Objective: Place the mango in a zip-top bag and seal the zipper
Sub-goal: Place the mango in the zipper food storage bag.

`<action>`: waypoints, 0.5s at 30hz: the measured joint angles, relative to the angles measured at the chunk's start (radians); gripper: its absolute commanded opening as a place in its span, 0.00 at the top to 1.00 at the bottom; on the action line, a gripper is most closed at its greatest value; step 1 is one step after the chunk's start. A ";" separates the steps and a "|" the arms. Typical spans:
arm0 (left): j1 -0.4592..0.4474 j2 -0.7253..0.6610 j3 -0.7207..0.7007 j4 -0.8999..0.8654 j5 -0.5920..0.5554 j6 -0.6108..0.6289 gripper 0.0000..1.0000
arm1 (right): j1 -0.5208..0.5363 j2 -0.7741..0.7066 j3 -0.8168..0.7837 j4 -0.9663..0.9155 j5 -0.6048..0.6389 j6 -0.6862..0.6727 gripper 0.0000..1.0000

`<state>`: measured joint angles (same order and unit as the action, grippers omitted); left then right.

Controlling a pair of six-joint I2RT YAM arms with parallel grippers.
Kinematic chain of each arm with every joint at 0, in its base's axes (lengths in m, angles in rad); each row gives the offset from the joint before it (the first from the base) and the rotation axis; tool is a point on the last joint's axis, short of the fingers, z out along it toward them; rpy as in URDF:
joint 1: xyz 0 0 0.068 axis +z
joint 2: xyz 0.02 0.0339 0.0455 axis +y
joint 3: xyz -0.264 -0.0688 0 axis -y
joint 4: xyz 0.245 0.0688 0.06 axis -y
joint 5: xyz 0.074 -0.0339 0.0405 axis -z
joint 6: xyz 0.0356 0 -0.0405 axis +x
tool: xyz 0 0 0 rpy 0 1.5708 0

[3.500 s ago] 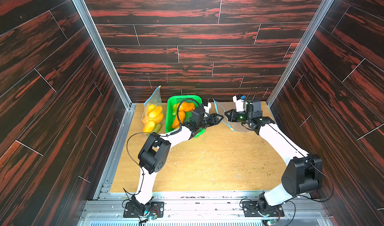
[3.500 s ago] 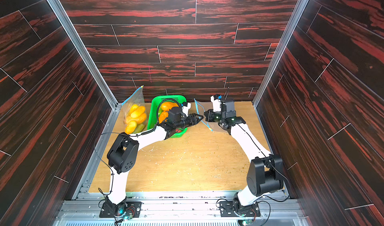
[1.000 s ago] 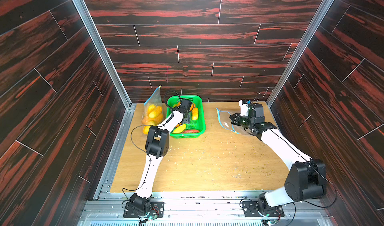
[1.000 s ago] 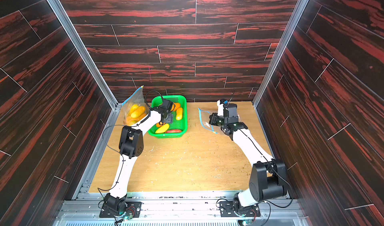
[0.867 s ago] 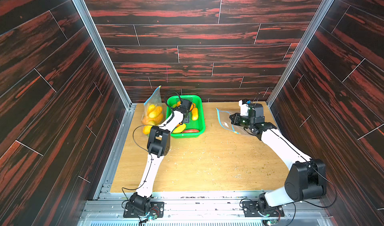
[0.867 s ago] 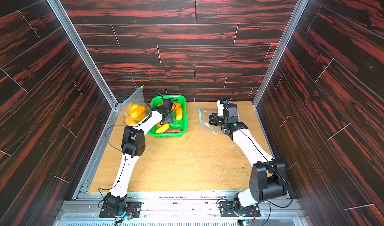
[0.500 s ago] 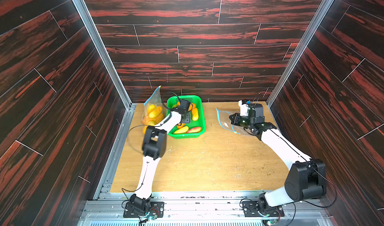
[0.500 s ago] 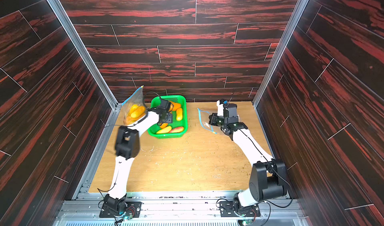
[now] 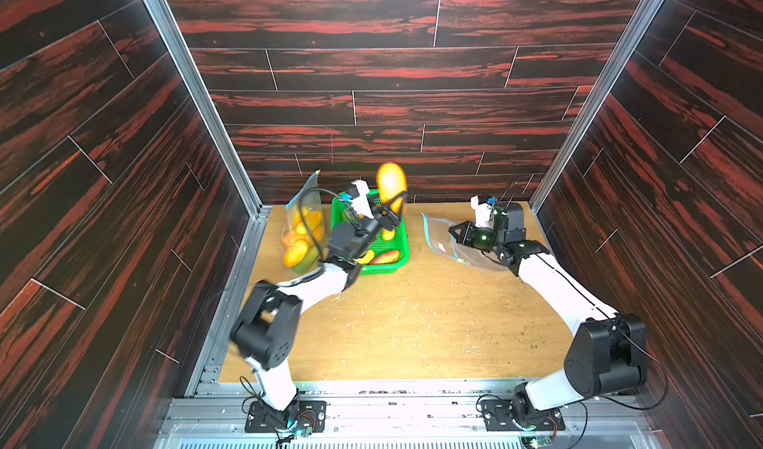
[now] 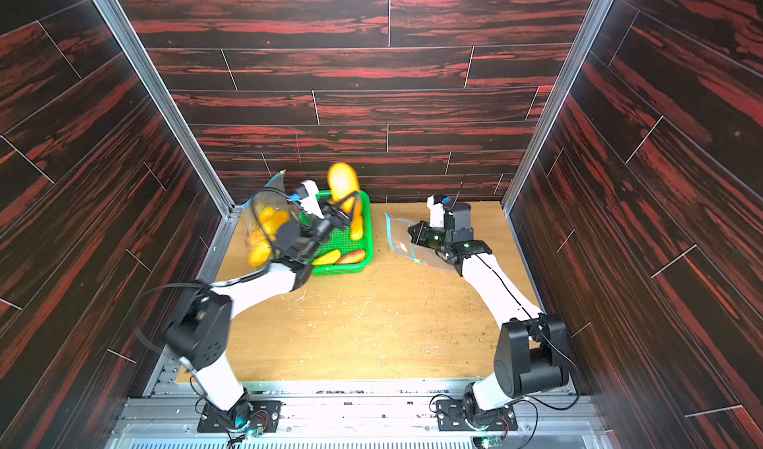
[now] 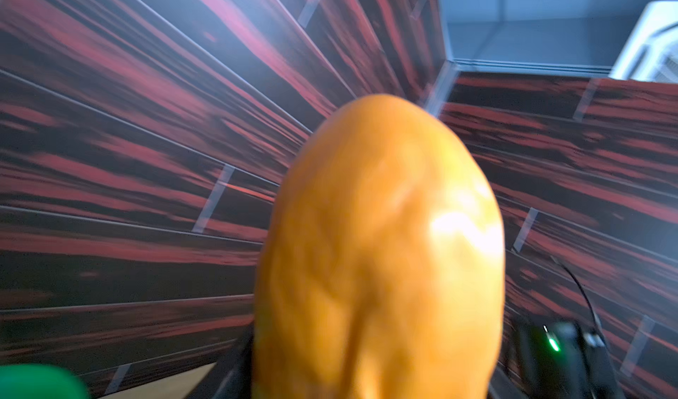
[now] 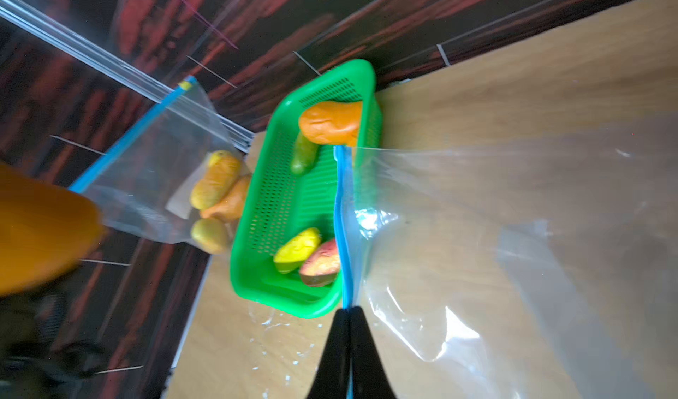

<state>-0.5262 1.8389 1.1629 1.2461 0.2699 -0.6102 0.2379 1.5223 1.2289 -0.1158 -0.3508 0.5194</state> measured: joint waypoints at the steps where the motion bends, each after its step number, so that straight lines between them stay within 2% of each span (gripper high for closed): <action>1: -0.016 0.027 0.012 0.015 0.018 0.000 0.64 | 0.000 0.000 0.006 0.007 -0.011 0.010 1.00; 6: -0.065 0.100 0.061 0.060 0.075 -0.020 0.63 | 0.000 -0.001 0.029 0.036 -0.048 0.068 1.00; 15: -0.067 0.136 0.121 0.118 0.087 -0.045 0.64 | 0.000 -0.006 0.044 0.113 -0.110 0.175 1.00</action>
<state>-0.5930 1.9751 1.2842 1.3643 0.3569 -0.6556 0.2382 1.5166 1.2732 -0.0025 -0.4606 0.6945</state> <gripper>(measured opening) 0.700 0.000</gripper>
